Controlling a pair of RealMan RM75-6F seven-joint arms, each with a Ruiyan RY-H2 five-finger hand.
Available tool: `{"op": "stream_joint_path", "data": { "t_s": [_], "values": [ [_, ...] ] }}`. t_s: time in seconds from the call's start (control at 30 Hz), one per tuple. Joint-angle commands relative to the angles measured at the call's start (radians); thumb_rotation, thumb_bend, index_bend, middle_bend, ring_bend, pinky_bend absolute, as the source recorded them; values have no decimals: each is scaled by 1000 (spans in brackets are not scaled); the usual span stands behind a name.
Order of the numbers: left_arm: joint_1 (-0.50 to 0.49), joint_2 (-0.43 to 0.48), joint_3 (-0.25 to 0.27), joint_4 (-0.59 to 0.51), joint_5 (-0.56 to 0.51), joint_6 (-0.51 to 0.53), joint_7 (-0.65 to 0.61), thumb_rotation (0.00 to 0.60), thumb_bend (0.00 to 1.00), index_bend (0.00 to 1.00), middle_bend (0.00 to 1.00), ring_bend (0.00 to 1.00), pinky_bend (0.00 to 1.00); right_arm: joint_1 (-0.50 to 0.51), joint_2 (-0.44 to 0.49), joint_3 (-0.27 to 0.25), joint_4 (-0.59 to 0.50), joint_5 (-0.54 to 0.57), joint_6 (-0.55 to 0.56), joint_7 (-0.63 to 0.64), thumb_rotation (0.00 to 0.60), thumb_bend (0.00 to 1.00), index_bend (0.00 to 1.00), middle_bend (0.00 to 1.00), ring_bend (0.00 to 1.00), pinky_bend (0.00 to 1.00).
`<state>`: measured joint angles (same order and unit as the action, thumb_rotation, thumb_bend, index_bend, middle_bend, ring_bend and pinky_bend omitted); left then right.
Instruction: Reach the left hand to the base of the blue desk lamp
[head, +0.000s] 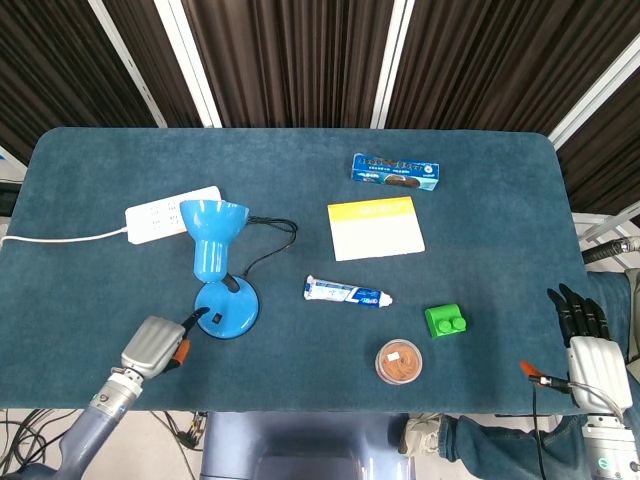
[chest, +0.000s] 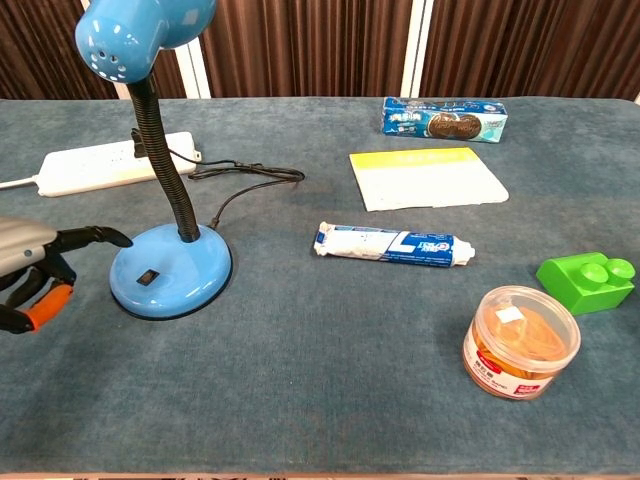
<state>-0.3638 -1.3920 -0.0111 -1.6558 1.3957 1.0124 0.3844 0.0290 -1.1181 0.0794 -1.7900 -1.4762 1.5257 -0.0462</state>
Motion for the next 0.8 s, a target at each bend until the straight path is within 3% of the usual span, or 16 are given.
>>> {"op": "stream_joint_path", "data": {
  "t_s": [0.03,0.8],
  "values": [
    [-8,-14,1,6,-18,-10,16,600,646,109,705,699,819,0,0,0,0,0,0,1,600,104,0,18,38,0],
    [-26,-64,26,40,-42,3,58,600,646,109,704,699,818,1,-4,3,1,10,-4,-4,600,104,0,18,38,0]
  ]
}}
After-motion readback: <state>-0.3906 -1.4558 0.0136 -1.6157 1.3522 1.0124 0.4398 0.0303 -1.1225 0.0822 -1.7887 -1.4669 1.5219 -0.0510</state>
